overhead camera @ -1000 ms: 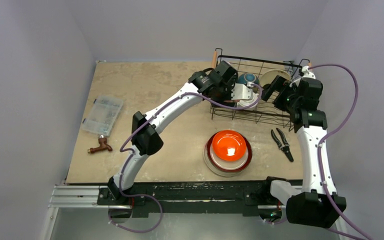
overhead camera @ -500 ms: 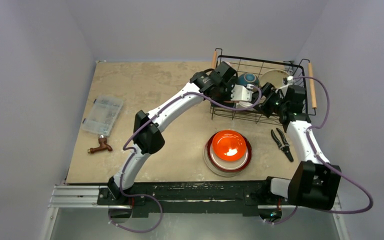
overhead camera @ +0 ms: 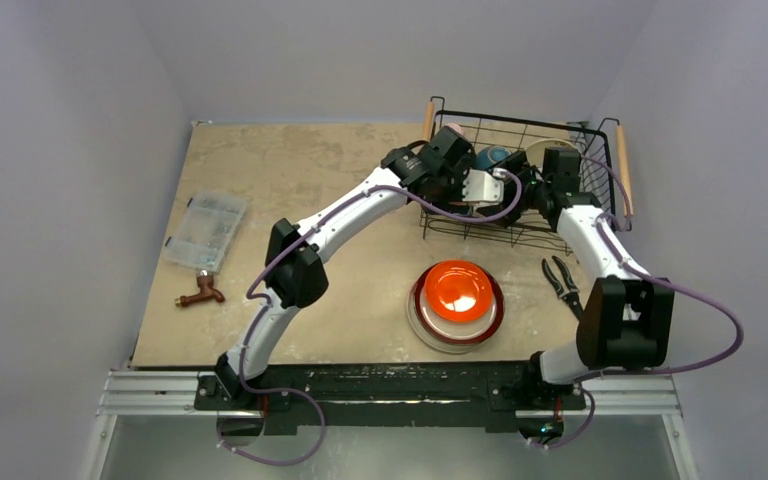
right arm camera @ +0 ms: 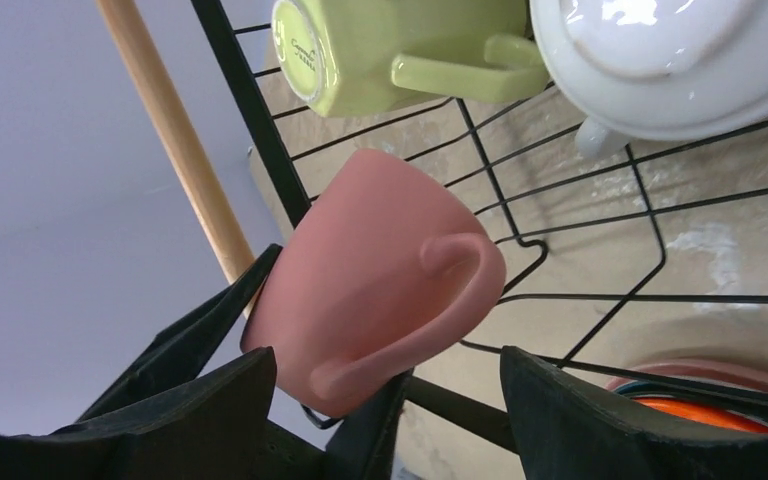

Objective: Load the mixed dishes into the dish rack
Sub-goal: Turn the cup upside down in the dish rack.

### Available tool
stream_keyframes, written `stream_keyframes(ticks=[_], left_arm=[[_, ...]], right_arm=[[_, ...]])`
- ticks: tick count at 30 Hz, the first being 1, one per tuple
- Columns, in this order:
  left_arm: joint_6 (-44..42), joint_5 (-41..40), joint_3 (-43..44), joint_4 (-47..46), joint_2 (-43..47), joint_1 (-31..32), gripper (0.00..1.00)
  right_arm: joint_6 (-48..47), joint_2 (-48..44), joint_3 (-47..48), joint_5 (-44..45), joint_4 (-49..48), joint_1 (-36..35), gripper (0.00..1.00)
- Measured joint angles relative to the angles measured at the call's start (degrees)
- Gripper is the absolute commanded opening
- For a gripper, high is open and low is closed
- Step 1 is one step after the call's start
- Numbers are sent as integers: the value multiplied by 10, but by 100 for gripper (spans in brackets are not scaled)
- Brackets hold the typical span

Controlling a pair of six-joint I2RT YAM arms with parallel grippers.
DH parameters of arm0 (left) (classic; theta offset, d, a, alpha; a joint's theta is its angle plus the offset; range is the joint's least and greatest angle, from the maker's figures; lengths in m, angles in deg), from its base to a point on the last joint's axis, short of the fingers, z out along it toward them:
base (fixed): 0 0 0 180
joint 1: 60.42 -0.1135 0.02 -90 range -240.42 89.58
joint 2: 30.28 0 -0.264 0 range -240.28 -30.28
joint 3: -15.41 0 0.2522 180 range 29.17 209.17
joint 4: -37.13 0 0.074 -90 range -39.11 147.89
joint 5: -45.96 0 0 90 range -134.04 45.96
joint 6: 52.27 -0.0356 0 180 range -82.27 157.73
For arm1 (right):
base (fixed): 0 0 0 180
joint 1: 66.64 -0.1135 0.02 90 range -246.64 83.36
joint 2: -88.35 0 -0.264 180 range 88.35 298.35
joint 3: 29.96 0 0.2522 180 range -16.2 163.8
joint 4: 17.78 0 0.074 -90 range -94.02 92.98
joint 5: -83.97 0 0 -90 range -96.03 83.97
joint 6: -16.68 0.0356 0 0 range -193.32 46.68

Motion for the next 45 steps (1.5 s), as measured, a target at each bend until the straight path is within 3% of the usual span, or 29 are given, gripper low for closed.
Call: stream_keyframes(ticks=[3,6,13,15,16,23,29,32,33,39,45], left_arm=[[0,0,-2,-5,0,0,0],[1,0,-2,-5,0,0,0],[0,-1,-2,-4,0,0,0],[0,-1,-2,-4,0,0,0],[0,-2,-2,-3,0,0,0],[15,-15,-20,-20,6,0,0],[14,-29,-29,-19,11,-3,0],[9,-29,-33,-22,11,-7,0],[7,-28,-34,-22,11,-7,0],[-4,-19,-34,-17,11,-7,0],[-4,-18,-34,-17,11,-6,0]], right_arm=[[35,24,19,-11,11,-8,82],[67,33,29,-12,29,-15,72],[153,33,26,-13,45,-26,31],[173,33,27,-13,45,-26,14],[178,33,28,-12,45,-26,0],[243,55,52,-29,82,-20,0],[187,145,165,-66,196,-16,0],[155,173,199,-77,228,-16,28],[150,174,197,-79,228,-16,31],[151,154,153,-71,190,-19,40],[152,153,151,-57,191,-20,38]])
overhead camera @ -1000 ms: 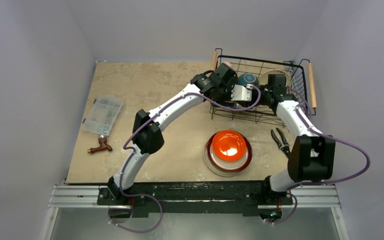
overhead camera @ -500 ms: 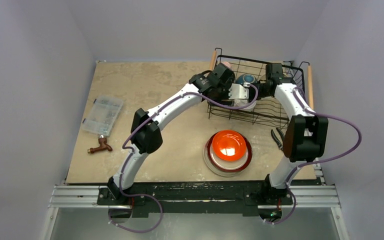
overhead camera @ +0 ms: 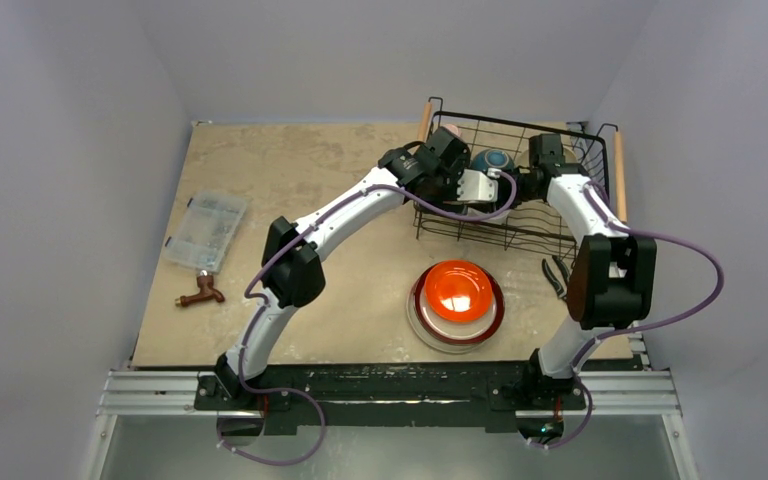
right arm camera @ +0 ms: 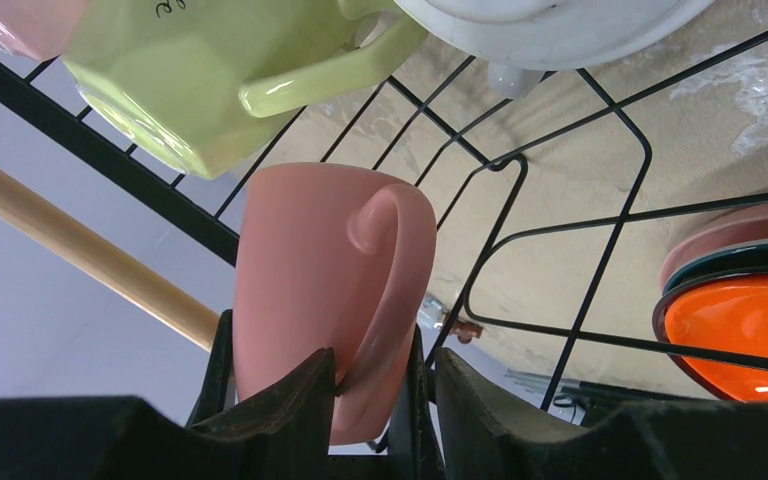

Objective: Load the mixed dishes into the dish rack
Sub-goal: Turn the cup upside down in the dish rack.

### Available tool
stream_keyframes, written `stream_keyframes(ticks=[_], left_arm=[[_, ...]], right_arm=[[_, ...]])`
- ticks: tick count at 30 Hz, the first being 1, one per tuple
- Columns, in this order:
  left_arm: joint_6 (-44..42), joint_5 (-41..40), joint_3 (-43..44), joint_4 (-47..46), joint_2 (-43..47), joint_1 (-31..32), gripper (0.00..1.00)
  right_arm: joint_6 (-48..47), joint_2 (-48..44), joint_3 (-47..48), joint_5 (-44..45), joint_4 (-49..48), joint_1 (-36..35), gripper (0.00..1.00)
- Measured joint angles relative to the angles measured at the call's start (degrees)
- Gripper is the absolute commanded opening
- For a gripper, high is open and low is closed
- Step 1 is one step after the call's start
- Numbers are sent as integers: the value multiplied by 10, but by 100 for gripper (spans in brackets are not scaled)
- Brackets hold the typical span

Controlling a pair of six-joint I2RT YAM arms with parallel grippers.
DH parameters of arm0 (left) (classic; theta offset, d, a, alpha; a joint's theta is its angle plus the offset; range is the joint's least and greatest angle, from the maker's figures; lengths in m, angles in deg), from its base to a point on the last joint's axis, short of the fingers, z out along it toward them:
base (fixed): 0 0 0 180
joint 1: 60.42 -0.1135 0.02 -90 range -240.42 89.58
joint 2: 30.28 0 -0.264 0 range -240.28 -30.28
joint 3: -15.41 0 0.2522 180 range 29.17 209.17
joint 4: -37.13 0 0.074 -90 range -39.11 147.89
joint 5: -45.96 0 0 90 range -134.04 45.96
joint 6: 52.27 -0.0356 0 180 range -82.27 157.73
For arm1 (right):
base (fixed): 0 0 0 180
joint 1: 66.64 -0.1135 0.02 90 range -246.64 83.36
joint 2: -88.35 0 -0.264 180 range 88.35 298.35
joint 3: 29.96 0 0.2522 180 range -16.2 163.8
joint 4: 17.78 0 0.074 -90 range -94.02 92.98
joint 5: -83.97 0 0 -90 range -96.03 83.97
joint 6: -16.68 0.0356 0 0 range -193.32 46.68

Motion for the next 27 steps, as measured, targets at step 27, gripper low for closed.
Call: stream_keyframes(ticks=[27], left_arm=[[9,1,-30,-33,13,7,28]], right_arm=[[104,20,38,83,61,-11,0]])
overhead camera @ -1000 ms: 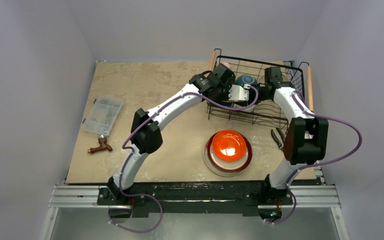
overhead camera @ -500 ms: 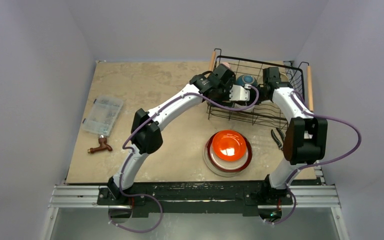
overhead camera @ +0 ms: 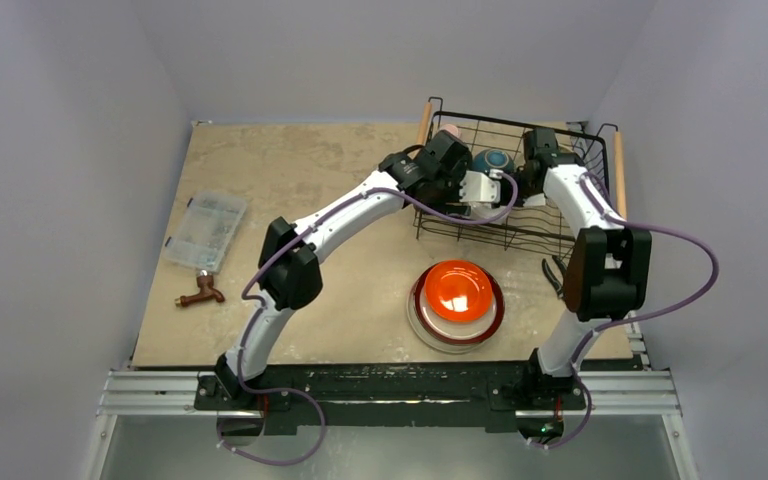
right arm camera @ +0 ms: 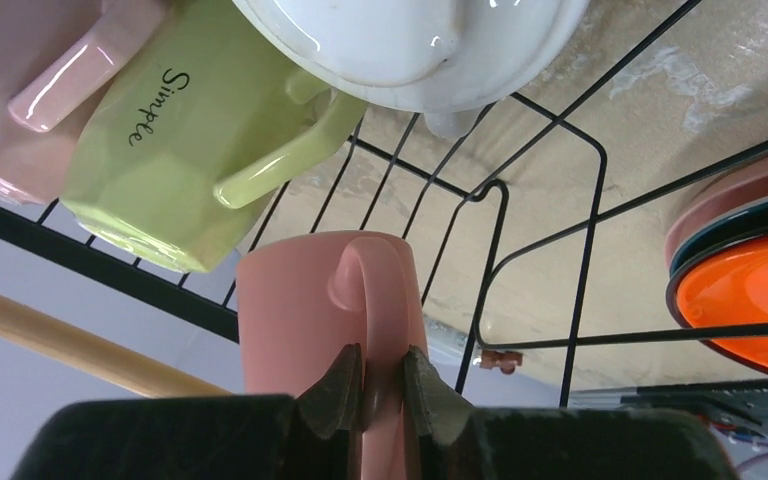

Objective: Load the mixed dishes into the dish rack
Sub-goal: Turn the cup upside down in the dish rack.

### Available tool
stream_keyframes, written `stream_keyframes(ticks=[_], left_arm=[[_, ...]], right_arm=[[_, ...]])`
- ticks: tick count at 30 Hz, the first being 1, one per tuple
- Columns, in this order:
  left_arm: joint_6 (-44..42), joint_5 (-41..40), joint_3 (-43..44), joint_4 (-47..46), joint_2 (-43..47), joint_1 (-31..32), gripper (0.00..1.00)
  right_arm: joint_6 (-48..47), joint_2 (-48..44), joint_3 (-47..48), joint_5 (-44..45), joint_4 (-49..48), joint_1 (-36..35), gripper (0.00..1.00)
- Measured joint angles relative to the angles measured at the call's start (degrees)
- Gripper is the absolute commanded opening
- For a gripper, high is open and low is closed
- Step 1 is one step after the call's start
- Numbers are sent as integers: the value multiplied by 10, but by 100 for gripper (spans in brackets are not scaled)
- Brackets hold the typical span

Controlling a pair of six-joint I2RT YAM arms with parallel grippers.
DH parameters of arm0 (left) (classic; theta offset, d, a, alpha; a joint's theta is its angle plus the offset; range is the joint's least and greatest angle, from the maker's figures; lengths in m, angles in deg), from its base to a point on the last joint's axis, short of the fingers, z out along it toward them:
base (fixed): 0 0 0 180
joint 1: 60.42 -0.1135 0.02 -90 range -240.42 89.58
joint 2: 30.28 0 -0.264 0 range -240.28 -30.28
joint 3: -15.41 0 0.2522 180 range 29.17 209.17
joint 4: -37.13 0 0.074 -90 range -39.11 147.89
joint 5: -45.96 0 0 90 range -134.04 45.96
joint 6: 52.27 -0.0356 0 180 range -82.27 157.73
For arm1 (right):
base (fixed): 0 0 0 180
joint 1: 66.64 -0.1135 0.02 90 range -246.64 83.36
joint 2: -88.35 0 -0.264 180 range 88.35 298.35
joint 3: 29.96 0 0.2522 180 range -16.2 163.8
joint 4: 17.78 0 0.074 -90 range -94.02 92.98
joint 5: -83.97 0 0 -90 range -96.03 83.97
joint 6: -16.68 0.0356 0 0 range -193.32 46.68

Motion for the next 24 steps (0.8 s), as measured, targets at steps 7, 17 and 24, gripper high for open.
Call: stream_keyframes(ticks=[7,17,24], left_arm=[[11,0,-50,-30,31,-3,89],[41,73,-112,-38,140,13,100],[65,114,-200,-87,257,1,100]], right_arm=[[-59,73,106,-24,115,0,0],[-103,113,112,-24,153,-8,0],[-118,168,134,-26,186,-6,0]])
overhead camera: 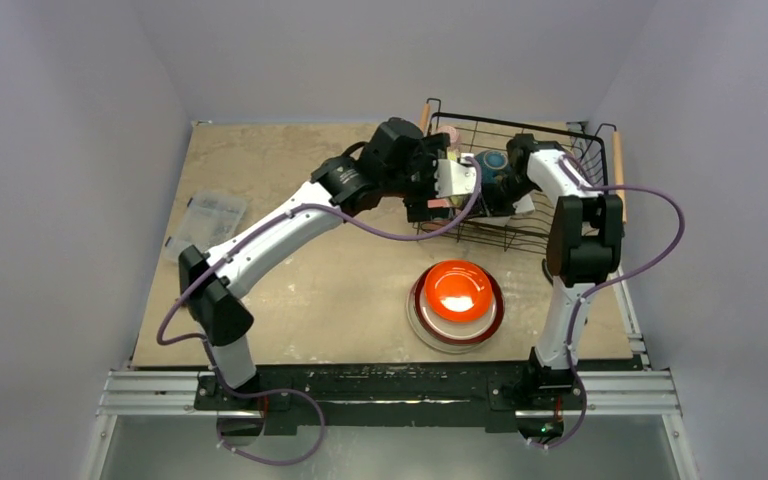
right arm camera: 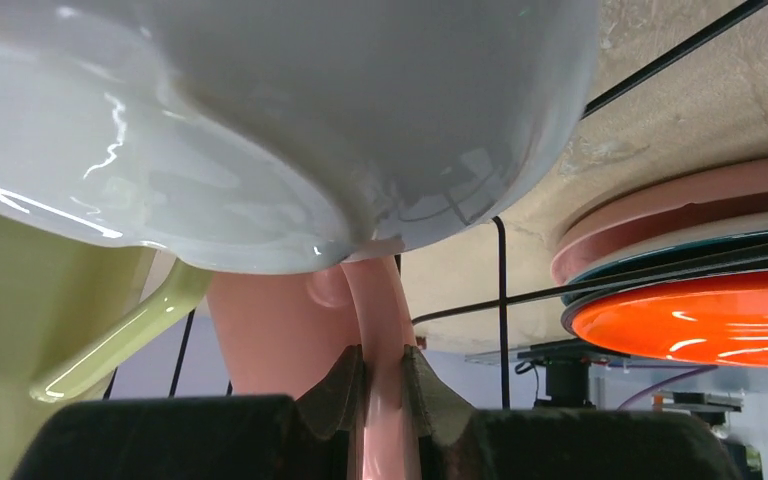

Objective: Load the mixed dishes into the dish rack
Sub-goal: Turn the cup upside down in the dish rack.

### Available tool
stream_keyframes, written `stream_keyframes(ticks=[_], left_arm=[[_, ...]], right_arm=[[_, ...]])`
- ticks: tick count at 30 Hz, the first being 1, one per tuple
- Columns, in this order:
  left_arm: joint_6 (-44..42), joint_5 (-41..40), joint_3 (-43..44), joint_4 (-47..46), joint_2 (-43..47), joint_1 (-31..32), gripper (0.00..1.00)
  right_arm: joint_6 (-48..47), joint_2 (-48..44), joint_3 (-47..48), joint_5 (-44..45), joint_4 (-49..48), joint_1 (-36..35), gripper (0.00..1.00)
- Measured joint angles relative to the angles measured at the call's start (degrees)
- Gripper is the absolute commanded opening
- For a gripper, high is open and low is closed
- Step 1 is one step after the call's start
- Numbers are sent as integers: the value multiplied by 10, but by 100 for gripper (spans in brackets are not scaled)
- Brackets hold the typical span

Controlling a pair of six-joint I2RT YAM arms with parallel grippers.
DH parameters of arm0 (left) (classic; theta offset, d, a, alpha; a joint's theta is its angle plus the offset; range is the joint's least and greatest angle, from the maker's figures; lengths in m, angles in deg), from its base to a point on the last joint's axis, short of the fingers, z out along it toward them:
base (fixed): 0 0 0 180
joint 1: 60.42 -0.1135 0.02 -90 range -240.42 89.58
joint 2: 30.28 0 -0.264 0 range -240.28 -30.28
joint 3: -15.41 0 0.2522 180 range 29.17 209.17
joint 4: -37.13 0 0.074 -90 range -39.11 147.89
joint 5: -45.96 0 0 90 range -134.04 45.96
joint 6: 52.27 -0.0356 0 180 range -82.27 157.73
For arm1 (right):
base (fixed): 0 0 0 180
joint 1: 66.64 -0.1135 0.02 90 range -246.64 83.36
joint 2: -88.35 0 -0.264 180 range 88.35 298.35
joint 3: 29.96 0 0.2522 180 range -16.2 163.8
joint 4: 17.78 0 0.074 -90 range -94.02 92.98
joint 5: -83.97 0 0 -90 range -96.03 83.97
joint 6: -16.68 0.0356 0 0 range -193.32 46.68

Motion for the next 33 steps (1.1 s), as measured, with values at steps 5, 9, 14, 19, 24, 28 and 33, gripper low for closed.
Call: stream_keyframes(ticks=[5,9,14,19,24,28,33], left_arm=[[27,1,-94,-38,92,-18,100],[49,-2,-162,-69,179,-30,100],[65,-9,-217,-92,273,-33,100],[65,-20,-305,-129,343,-33,100],[71,-22,-361,-135,363,-33,100],[80,-20,-377,-148,364,-33,100],[82,-18,-406,-169,384,-34,100]], right_arm=[[-6,22,31,3,30,0,0],[8,18,22,2,20,0,0],[40,-8,-18,-3,-7,0,6],[50,-9,-18,-11,-18,0,34],[52,-22,-18,-27,-29,0,55],[48,-51,-23,-27,-34,-1,71],[6,-91,-13,0,-6,-1,76]])
